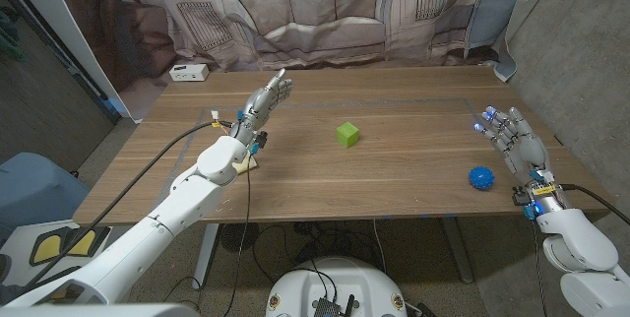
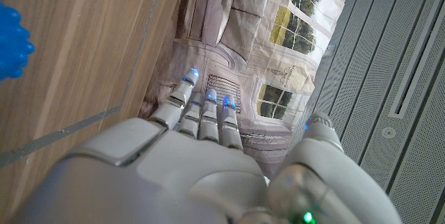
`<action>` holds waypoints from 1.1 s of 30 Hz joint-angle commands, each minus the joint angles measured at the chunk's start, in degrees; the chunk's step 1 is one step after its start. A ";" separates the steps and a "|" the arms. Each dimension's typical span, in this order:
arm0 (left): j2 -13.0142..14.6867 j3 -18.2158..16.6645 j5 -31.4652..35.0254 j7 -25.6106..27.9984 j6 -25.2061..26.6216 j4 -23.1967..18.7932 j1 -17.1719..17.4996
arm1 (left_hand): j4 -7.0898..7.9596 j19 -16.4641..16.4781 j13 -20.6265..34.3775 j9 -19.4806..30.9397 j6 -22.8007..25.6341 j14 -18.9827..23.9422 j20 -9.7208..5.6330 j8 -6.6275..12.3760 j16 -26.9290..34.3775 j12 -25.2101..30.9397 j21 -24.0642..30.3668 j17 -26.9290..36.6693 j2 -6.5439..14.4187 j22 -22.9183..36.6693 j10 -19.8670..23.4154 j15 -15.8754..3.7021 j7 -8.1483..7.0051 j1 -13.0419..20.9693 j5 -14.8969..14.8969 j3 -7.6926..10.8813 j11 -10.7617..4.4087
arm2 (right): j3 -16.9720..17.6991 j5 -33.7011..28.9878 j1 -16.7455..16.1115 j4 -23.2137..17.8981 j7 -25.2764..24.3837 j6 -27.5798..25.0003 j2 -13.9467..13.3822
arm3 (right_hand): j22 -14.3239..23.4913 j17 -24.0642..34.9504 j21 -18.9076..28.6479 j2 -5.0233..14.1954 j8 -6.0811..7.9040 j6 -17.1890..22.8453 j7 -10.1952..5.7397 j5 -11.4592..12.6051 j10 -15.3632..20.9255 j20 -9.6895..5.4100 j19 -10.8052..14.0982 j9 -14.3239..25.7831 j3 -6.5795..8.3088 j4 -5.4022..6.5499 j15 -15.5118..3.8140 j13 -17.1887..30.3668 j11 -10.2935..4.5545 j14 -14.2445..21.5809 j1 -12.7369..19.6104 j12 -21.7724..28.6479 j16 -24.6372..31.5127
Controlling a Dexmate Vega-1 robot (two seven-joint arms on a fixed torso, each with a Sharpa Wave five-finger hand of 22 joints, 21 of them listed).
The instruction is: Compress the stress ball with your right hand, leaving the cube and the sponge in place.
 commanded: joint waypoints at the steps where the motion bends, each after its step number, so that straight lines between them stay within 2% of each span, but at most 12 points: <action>1: 1.18 -0.73 1.05 1.29 1.65 -2.31 0.44 | -0.25 0.56 -0.02 0.15 0.83 0.44 0.08 0.01 -0.25 -0.14 -0.35 0.34 0.52 0.22 0.33 0.16 -0.04 0.48 -0.03 0.06 0.11 | 2.25 -0.85 -2.75 -0.76 0.06 0.49 1.22 | 0.09 0.20 -0.15 0.16 0.18 0.91 0.01 -0.13 0.49 0.10 0.30 0.06 -0.04 -0.34 0.27 0.20 0.02 0.47 0.21 0.27 0.29; 20: 2.21 -1.56 1.24 1.50 3.20 -3.61 -0.03 | -0.40 0.57 -0.01 0.16 0.94 0.34 0.05 -0.17 -0.51 -0.40 -0.67 0.34 0.65 0.23 0.26 0.22 -0.03 0.57 -0.07 0.07 -0.07 | 5.38 -4.05 -6.94 -2.61 -1.32 0.55 3.67 | 0.09 0.21 -0.50 0.01 0.08 1.08 0.50 -0.17 0.33 0.22 0.41 0.08 -0.20 -0.45 0.54 0.21 0.18 0.44 0.21 -0.04 0.07; 27: 1.80 -1.53 1.34 1.58 2.62 -3.17 -0.15 | -0.47 0.76 -0.01 0.17 1.39 0.68 -0.02 -0.08 -0.46 -0.27 -0.74 0.35 0.70 0.23 0.84 0.03 -0.07 0.59 -0.09 0.06 -0.12 | 5.98 -4.70 -7.58 -2.36 -1.77 0.52 4.65 | 0.10 0.17 -0.53 -0.10 0.25 1.73 0.51 -0.19 0.83 0.13 0.84 0.09 -0.27 -0.54 0.28 0.22 0.12 0.73 0.28 0.04 0.05; 33: 1.31 -1.12 1.20 1.15 2.39 -2.29 -0.56 | -0.51 0.92 0.00 0.17 1.67 0.97 0.04 -0.04 -0.41 -0.30 -0.77 0.35 0.74 0.23 0.98 0.09 -0.02 0.60 -0.10 0.06 -0.06 | 7.14 -7.92 -8.33 -2.44 -3.74 0.42 5.52 | 0.09 0.15 -0.61 -0.08 0.28 1.99 0.56 -0.18 0.90 0.11 1.02 0.09 -0.26 -0.63 0.10 0.22 0.10 0.78 0.40 -0.02 -0.02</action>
